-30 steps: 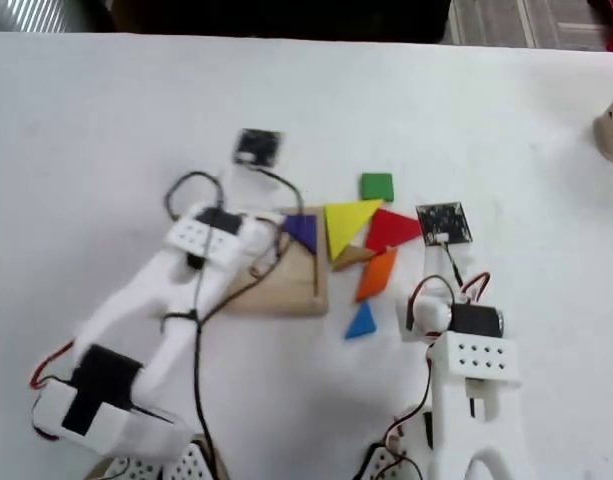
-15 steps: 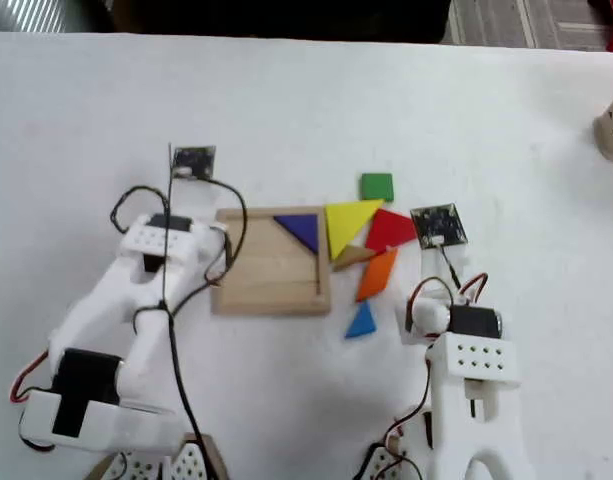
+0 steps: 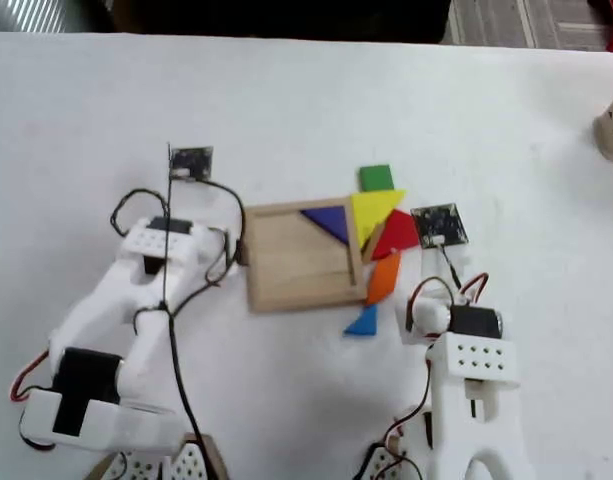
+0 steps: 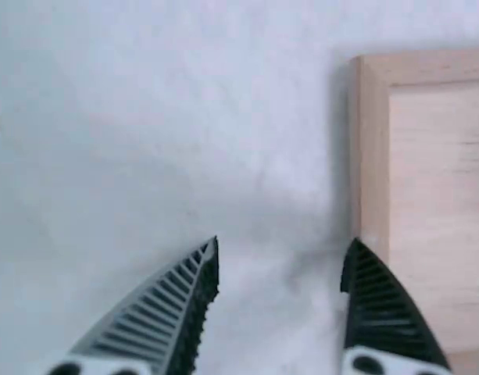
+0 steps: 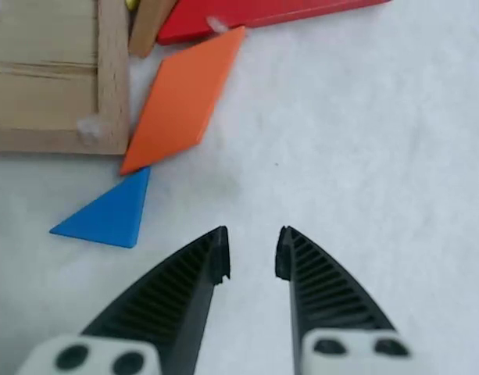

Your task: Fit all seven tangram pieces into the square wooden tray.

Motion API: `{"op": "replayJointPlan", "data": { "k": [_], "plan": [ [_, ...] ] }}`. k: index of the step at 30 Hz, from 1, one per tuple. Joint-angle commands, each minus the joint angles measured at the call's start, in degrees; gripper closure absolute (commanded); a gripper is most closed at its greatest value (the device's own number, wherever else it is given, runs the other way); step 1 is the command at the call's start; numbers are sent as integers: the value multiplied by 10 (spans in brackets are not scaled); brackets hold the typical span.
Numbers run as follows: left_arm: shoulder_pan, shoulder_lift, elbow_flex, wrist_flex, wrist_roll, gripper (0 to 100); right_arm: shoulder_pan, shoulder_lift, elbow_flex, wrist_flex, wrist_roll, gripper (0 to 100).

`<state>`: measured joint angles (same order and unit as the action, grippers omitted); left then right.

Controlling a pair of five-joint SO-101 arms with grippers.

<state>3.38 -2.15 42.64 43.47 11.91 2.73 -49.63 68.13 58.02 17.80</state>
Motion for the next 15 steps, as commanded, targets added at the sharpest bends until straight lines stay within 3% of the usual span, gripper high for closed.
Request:
{"op": "replayJointPlan", "data": {
  "k": [1,11,15],
  "plan": [
    [13,-32,-27,-12,6,736,1,-13,-4,-9,8,898],
    [44,-84,-41,-17,2,736,0,-13,-4,-10,8,898],
    [45,-87,-57,-60,4,736,0,-13,-3,-10,8,898]
  ]
}}
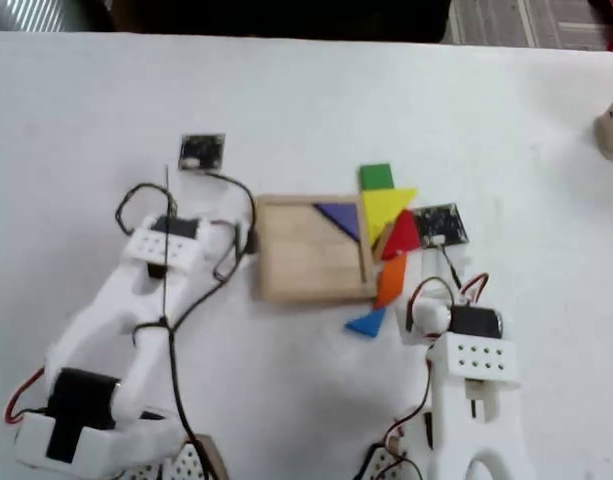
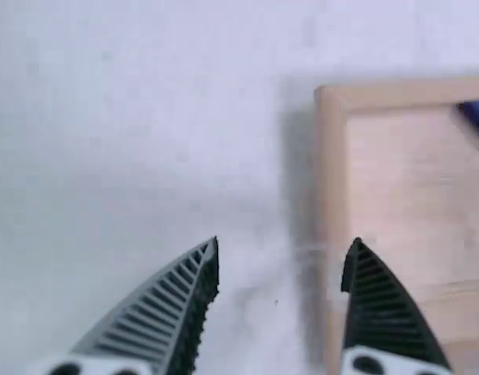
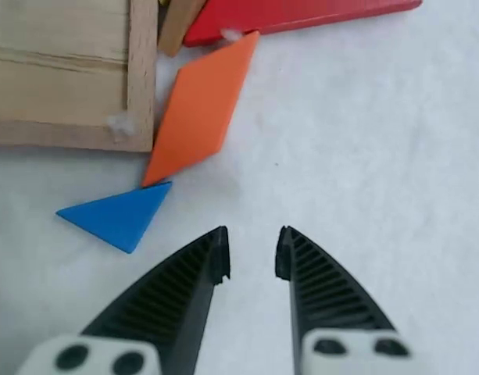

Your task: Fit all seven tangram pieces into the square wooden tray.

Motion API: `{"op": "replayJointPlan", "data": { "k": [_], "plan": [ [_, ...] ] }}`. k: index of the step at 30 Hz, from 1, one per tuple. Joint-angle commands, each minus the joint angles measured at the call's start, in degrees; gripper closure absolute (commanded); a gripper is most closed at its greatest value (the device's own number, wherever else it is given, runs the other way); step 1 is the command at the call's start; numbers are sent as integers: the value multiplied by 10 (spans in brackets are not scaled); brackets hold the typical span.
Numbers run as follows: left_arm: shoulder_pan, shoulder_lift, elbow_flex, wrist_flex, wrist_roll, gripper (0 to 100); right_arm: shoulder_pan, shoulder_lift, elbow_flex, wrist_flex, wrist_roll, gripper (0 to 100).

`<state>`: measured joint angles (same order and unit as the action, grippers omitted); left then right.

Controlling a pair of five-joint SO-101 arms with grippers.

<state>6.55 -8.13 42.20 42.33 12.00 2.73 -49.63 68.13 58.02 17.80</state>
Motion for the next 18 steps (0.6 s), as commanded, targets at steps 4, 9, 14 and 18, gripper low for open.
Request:
{"op": "replayJointPlan", "data": {
  "k": [4,9,14,18],
  "plan": [
    [22,10,-73,-63,4,758,0,-13,-3,-10,8,898],
    [22,37,-93,-76,0,979,0,-13,-3,-10,8,898],
    [59,38,-113,-89,1,967,0,-13,-3,-10,8,898],
    [133,55,-116,-122,2,977,1,-13,-3,-10,8,898]
  ]
}}
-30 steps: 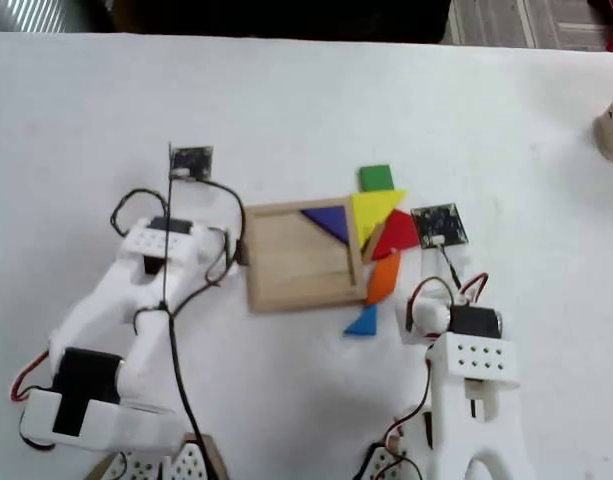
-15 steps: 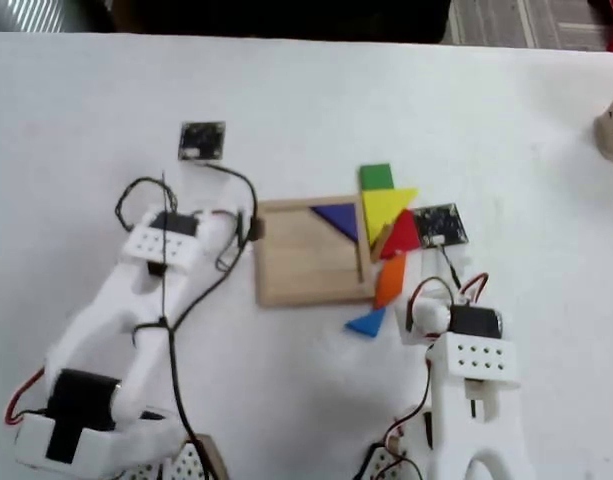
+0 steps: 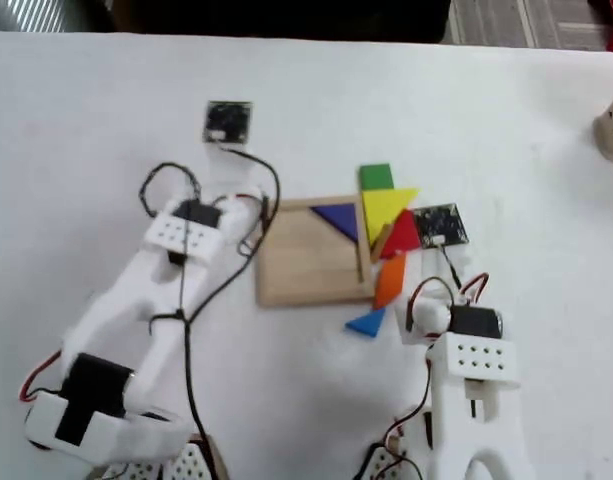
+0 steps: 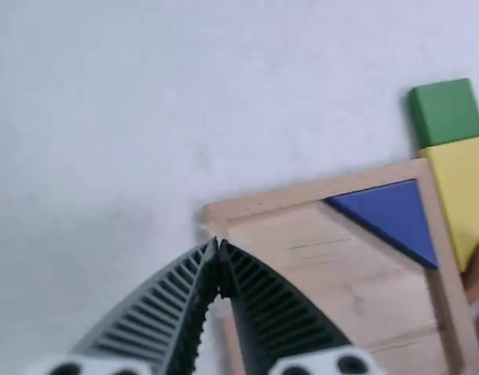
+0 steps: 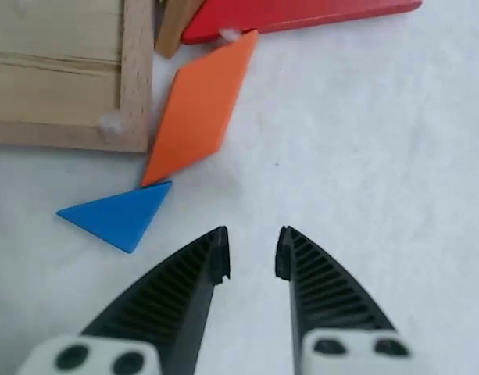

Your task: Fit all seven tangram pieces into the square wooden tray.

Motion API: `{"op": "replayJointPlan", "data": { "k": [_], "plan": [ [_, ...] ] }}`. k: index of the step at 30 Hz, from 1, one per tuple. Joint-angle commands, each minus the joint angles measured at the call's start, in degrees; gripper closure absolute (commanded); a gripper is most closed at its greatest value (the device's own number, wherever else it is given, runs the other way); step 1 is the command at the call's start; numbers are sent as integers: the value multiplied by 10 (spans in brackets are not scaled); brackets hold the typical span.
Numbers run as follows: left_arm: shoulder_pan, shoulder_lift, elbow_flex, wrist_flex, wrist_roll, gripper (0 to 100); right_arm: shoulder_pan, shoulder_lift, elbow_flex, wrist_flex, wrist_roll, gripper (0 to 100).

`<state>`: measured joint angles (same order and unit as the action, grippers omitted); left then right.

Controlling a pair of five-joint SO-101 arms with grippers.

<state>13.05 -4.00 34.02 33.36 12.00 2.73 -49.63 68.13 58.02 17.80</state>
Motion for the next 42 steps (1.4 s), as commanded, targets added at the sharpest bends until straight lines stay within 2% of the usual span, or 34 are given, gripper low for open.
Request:
{"op": "replayJointPlan", "data": {
  "k": [1,4,9,14,20,34,37,42],
  "plan": [
    [83,26,-35,-35,3,978,3,-13,-3,-10,8,898],
    [96,81,-62,-34,1,978,4,-13,-3,-10,8,898],
    [52,170,-120,-30,-1,978,3,-13,-3,-10,8,898],
    [30,202,-138,-30,-35,978,2,-13,-3,-10,9,898],
    [1,199,-131,2,-36,978,3,-13,-3,-10,9,898],
    [-51,198,-122,202,-36,978,4,-13,-3,-10,9,898],
    [-60,182,-92,214,-37,979,4,-13,-3,-10,9,898],
    [-57,73,19,209,-55,979,4,-13,-3,-10,9,898]
  ]
}}
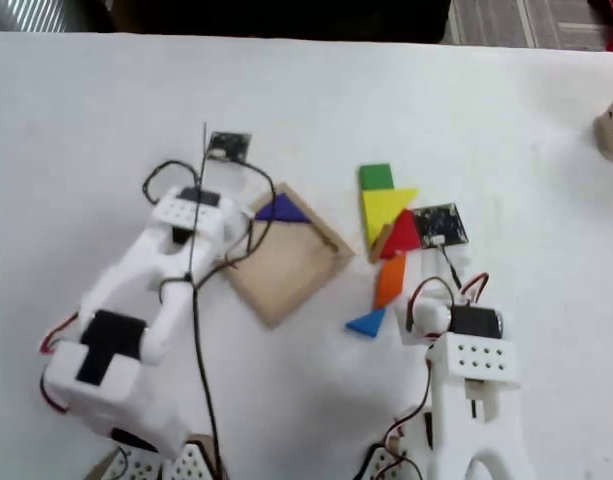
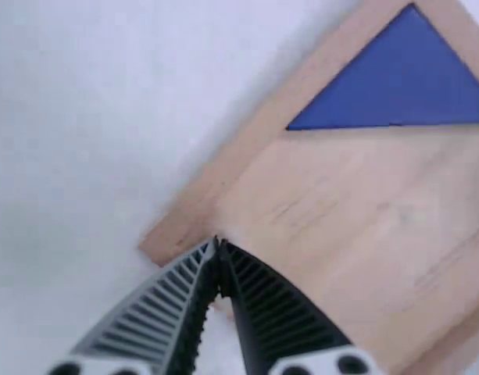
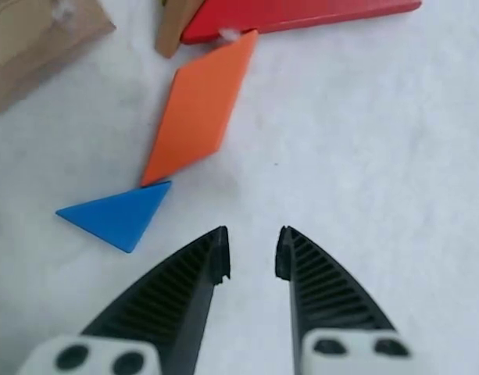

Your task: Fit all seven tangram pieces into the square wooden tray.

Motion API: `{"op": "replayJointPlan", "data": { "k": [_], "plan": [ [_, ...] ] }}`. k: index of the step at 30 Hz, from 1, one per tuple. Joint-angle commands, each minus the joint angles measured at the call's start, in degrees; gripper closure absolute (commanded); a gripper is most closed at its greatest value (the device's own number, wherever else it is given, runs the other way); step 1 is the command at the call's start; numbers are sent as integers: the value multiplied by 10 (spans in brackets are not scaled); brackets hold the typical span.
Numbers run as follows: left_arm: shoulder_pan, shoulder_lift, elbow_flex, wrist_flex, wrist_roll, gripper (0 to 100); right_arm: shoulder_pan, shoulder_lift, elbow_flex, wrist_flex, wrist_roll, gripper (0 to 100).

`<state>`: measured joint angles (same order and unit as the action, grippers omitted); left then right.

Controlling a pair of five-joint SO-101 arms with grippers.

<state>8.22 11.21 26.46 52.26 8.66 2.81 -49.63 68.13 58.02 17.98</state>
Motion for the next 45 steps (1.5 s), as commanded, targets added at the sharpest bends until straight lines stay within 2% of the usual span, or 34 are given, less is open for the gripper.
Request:
{"op": "replayJointPlan", "data": {
  "k": [1,7,11,17,20,23,29,35,45],
  "plan": [
    [-3,-109,121,19,-25,979,3,-13,-3,-10,7,898],
    [-6,-298,272,-40,-27,978,2,-13,-3,-10,7,898],
    [7,-402,314,-54,-40,978,2,-13,2,-11,7,898],
    [111,-495,319,-15,-58,978,2,-13,3,-11,7,898],
    [180,-496,336,8,-58,978,3,-13,3,-11,7,898],
    [218,-496,367,0,-56,978,3,-13,3,-11,7,898],
    [225,-473,395,-39,-59,978,3,-13,3,-11,7,898],
    [270,-357,385,-109,-55,978,3,-14,3,-11,7,898],
    [273,-209,250,-125,-55,978,3,-15,3,-11,7,898]
  ]
}}
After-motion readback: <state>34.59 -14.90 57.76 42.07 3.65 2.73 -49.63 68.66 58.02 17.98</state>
